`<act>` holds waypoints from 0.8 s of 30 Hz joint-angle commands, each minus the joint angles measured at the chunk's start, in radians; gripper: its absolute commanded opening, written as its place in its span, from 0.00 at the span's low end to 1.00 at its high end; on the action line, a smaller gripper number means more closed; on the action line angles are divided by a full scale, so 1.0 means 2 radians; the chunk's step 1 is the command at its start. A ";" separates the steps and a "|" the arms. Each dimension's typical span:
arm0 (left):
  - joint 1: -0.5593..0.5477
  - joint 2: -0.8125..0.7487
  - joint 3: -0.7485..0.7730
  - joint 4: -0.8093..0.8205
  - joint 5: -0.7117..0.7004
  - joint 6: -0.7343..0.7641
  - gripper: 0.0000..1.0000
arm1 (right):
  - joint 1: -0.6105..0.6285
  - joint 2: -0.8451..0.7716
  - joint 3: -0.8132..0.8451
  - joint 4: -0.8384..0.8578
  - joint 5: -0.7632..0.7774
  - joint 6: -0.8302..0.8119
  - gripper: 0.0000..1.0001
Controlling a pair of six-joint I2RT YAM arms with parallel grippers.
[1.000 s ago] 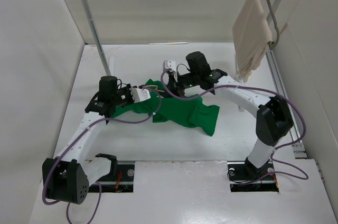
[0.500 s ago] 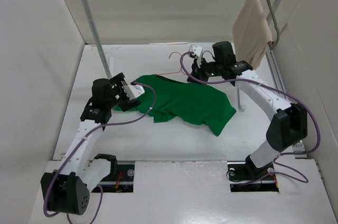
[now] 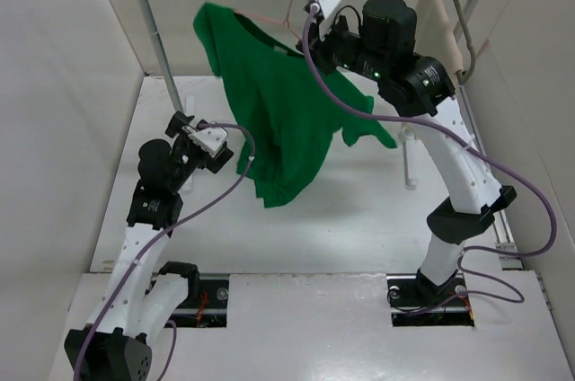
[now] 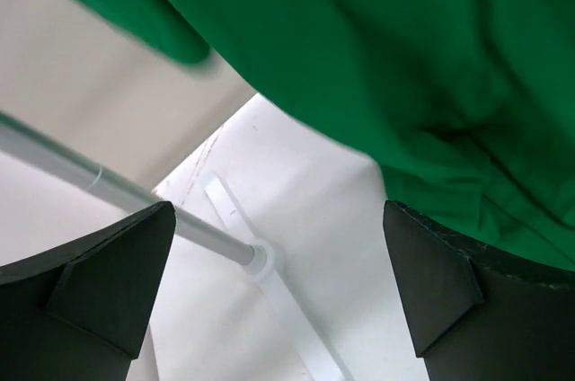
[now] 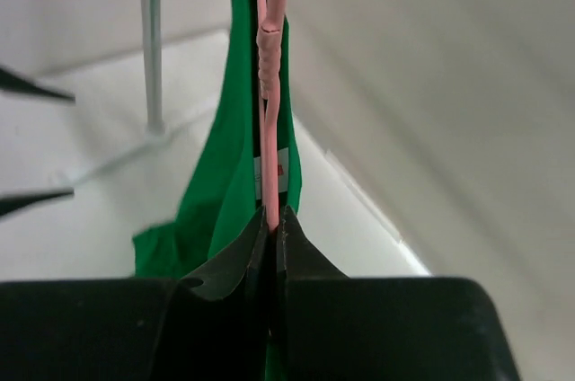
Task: Place the t-shirt on the hanger
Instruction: Hang the hanger with tshirt onto the clothesline
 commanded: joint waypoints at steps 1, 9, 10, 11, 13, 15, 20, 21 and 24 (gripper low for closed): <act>0.000 -0.022 0.007 0.036 -0.035 -0.063 1.00 | 0.033 0.024 0.061 0.046 0.109 0.023 0.00; 0.000 -0.040 -0.010 0.025 -0.035 -0.093 1.00 | 0.082 0.107 0.092 0.294 0.237 0.027 0.00; 0.000 -0.040 -0.010 0.025 -0.035 -0.093 1.00 | 0.082 0.130 0.116 0.310 0.256 0.027 0.00; 0.000 -0.040 -0.010 0.025 -0.035 -0.093 1.00 | 0.086 0.168 0.135 0.323 0.265 0.027 0.00; 0.000 -0.040 -0.006 0.025 -0.042 -0.093 1.00 | 0.086 0.193 0.154 0.359 0.286 0.027 0.00; 0.000 -0.040 -0.006 0.021 -0.047 -0.093 1.00 | 0.095 0.216 0.154 0.419 0.311 0.027 0.00; 0.000 -0.040 -0.010 0.016 -0.052 -0.098 1.00 | 0.101 0.249 0.172 0.490 0.337 0.027 0.00; 0.000 -0.040 -0.010 0.016 -0.052 -0.098 1.00 | 0.101 0.254 0.176 0.495 0.337 0.027 0.00; 0.000 -0.040 -0.015 0.022 -0.052 -0.098 1.00 | 0.107 0.259 0.171 0.500 0.337 0.027 0.00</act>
